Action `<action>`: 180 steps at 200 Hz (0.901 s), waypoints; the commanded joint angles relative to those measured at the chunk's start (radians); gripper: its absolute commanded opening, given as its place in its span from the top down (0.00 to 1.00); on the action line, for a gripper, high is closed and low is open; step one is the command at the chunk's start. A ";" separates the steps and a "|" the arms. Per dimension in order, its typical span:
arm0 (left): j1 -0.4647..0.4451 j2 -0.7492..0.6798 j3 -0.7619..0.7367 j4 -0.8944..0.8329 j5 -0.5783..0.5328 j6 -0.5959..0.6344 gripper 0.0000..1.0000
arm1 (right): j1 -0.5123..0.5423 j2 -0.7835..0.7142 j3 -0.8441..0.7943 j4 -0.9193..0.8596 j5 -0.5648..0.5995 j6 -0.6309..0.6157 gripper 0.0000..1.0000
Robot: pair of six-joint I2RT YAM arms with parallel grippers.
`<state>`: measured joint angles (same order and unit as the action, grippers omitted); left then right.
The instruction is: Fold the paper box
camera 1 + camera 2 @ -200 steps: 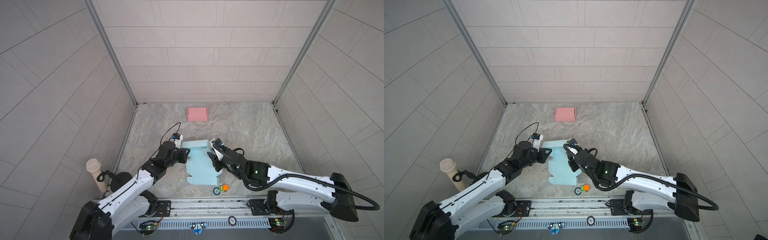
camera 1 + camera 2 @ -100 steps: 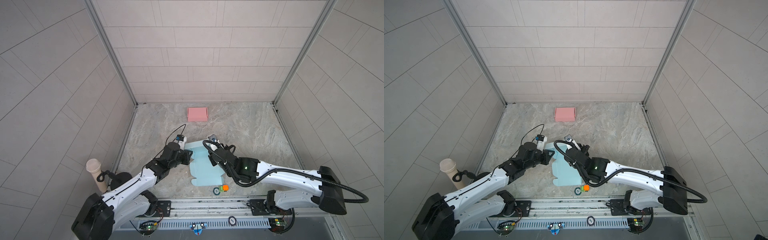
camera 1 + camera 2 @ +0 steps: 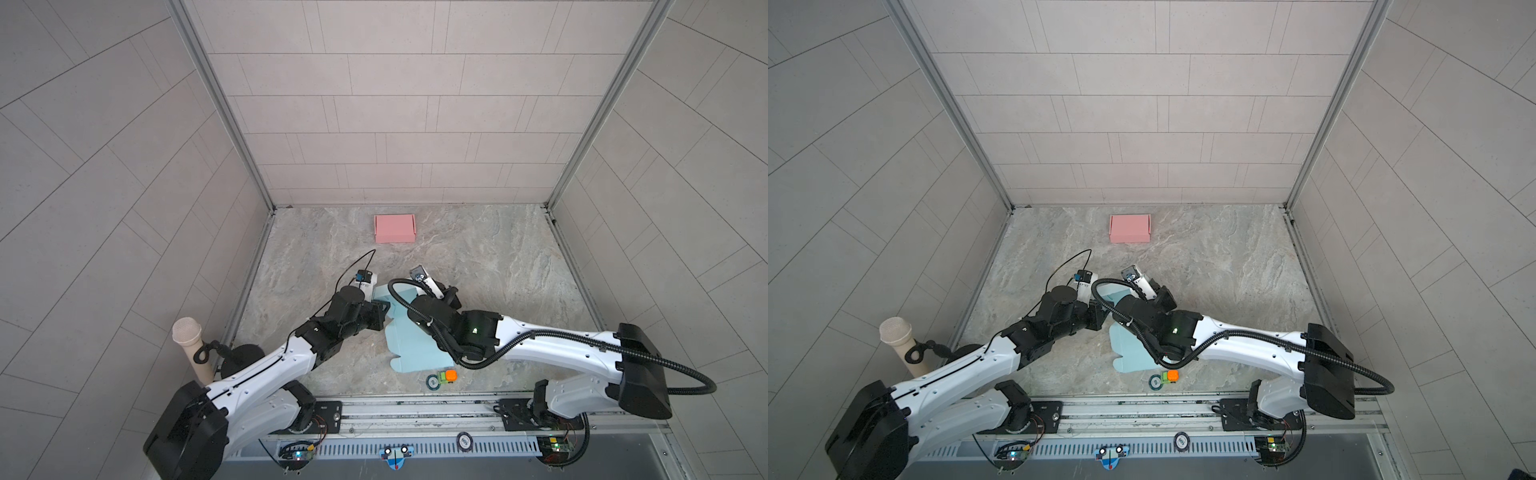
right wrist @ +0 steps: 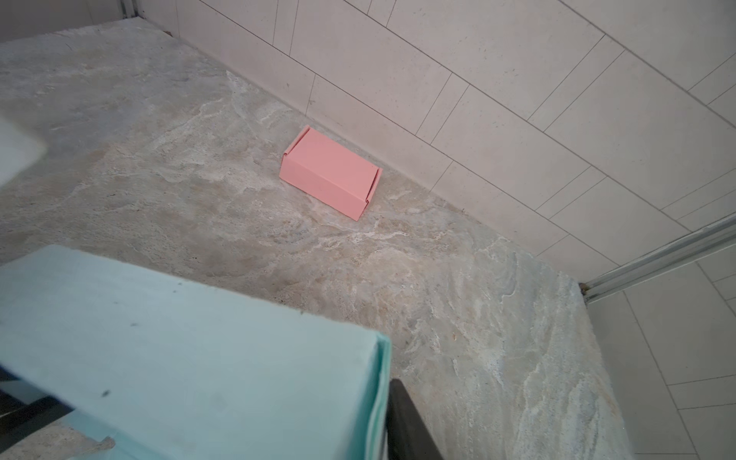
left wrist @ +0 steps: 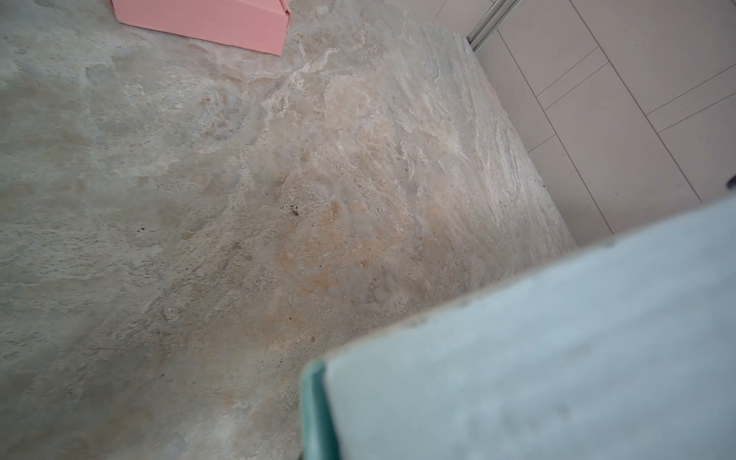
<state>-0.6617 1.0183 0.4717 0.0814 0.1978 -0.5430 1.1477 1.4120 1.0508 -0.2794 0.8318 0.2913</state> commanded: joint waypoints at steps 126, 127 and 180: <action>-0.035 -0.096 -0.009 0.046 0.038 -0.047 0.87 | 0.024 0.187 0.125 -0.062 0.250 -0.076 0.92; -0.035 -0.097 -0.010 0.046 0.037 -0.046 0.87 | 0.024 0.187 0.126 -0.062 0.251 -0.076 0.92; -0.035 -0.109 -0.018 0.045 0.033 -0.053 0.87 | 0.029 0.225 0.149 -0.075 0.294 -0.081 1.00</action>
<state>-0.6727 0.9463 0.4500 0.0479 0.1596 -0.6147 1.1774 1.6047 1.1934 -0.3229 1.1030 0.2253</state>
